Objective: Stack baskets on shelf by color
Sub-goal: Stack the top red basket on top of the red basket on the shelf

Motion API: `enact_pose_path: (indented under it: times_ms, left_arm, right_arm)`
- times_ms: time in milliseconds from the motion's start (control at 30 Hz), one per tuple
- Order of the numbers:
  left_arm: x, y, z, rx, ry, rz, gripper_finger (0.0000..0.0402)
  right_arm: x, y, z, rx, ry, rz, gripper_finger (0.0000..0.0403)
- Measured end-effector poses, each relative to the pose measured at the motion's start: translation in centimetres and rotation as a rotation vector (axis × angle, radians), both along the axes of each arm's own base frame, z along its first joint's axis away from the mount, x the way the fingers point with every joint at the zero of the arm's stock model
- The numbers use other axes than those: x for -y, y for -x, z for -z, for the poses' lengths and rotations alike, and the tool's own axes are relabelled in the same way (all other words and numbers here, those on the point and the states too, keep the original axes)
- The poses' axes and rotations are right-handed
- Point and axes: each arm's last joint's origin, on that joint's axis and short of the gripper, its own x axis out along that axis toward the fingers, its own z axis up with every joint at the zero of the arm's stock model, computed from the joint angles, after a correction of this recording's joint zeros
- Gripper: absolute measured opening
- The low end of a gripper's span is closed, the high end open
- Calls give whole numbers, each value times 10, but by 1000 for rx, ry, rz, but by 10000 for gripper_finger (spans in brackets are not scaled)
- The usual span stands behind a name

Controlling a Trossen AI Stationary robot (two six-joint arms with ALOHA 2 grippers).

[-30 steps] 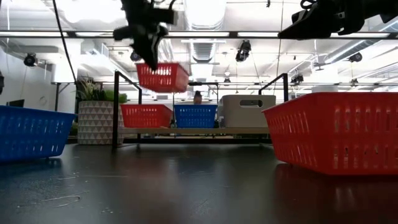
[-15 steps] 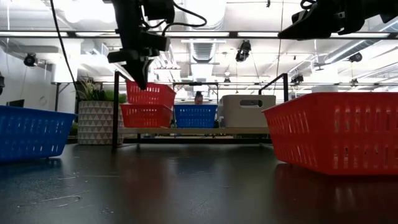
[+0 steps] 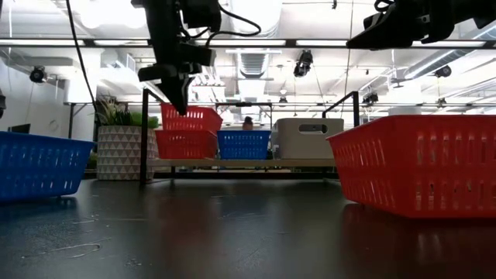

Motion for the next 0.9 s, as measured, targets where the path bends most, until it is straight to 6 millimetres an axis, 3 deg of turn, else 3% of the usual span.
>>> enact_pose_path:
  times_ms: [500, 900]
  left_arm:
    - [1, -2, -1, 63, 43, -72, 3]
    - [2, -2, -2, 79, 86, -68, 104]
  right_arm:
    - [0, 0, 0, -5, 0, 0, 9]
    - [0, 1, 2, -21, -1, 0, 9]
